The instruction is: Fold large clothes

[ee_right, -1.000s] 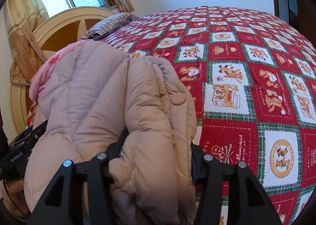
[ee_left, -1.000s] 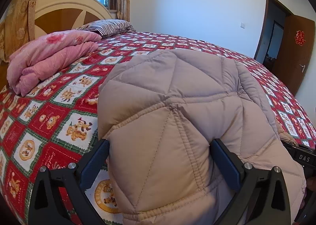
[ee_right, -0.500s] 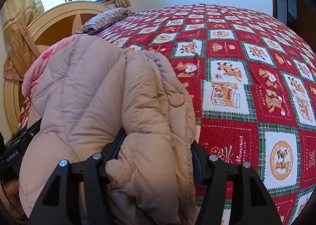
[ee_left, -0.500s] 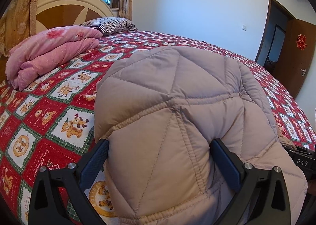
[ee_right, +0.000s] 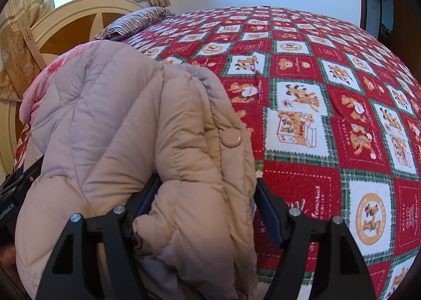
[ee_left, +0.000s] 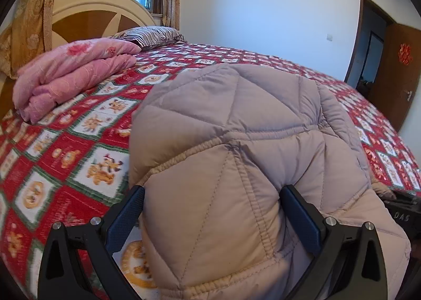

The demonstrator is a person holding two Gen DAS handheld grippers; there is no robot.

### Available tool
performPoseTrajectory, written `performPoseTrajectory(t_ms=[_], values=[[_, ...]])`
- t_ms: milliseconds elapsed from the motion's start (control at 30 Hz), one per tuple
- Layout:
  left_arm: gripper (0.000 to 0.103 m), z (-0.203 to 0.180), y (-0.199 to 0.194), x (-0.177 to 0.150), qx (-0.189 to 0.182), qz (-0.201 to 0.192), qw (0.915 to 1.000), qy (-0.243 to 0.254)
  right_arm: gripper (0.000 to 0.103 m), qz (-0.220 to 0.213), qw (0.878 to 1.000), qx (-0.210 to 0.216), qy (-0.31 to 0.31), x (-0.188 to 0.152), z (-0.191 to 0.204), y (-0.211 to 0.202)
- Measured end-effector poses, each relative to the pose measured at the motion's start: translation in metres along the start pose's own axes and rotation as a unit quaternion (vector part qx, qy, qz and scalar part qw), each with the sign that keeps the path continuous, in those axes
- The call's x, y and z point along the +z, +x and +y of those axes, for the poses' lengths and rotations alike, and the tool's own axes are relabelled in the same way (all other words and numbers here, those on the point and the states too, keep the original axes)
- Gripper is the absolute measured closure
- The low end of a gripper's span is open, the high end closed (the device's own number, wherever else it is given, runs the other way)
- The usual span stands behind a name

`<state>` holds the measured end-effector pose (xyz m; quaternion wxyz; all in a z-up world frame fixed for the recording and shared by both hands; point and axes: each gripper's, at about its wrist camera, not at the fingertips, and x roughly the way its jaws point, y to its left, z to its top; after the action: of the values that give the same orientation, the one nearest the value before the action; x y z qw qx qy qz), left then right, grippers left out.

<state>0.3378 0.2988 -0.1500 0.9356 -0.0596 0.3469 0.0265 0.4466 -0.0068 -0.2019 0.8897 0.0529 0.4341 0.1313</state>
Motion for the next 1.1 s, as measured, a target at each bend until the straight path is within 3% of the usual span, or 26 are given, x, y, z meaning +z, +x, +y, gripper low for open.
performPoseTrajectory(t_ms=[67, 200, 433, 533, 667, 1100], values=[[0.001, -0.001, -0.024, 0.007, 0.022, -0.018, 0.9996, 0.001, 0.029, -0.004, 1.0, -0.014, -0.007, 0.004, 0.002, -0.012], [0.001, -0.004, -0.096, 0.015, 0.017, -0.075, 0.9971, 0.005, 0.024, -0.038, 0.999, -0.013, -0.015, 0.002, 0.008, -0.059], [0.001, -0.007, -0.202, 0.003, 0.011, -0.129, 0.9915, 0.008, 0.012, -0.125, 0.991, -0.002, -0.05, -0.027, 0.029, -0.174], [0.001, -0.006, -0.227, -0.003, 0.004, -0.145, 0.9894, 0.006, 0.01, -0.158, 0.985, 0.001, -0.063, -0.041, 0.038, -0.208], [0.001, -0.007, -0.24, -0.009, 0.007, -0.151, 0.9885, 0.012, 0.01, -0.181, 0.98, 0.008, -0.076, -0.052, 0.049, -0.234], [0.001, 0.004, -0.244, -0.019, 0.002, -0.152, 0.9884, -0.001, 0.01, -0.2, 0.975, 0.009, -0.094, -0.062, 0.065, -0.25]])
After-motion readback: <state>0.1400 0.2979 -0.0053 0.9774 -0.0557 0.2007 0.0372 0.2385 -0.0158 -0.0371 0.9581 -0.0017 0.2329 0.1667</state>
